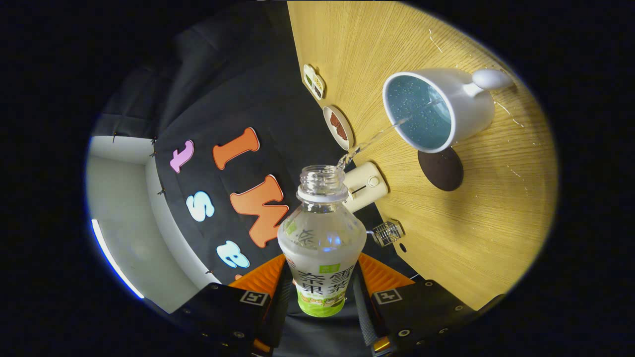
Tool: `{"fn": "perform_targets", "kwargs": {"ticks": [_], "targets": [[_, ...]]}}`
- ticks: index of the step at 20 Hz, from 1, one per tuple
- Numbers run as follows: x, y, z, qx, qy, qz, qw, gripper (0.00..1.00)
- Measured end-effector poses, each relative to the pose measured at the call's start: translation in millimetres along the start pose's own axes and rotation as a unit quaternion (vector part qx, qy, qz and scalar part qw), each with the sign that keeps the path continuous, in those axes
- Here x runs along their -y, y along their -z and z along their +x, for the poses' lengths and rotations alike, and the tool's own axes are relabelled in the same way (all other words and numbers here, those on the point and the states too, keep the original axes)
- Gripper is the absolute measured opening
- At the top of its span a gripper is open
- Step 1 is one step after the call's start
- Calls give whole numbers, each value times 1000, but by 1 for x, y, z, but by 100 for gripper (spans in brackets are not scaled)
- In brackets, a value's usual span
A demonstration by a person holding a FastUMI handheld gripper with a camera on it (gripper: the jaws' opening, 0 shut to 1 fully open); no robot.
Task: Take the bottle from table, then pour the juice into the cup, finally place the bottle on the coaster
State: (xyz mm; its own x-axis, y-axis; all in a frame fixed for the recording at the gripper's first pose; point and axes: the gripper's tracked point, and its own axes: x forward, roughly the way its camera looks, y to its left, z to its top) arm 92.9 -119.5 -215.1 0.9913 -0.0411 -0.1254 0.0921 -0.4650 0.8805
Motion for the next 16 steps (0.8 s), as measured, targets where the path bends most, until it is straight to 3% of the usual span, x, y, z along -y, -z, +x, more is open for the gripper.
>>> {"fn": "perform_targets", "kwargs": {"ticks": [16], "targets": [[0,-8,-1,7,8,35,999,62]]}}
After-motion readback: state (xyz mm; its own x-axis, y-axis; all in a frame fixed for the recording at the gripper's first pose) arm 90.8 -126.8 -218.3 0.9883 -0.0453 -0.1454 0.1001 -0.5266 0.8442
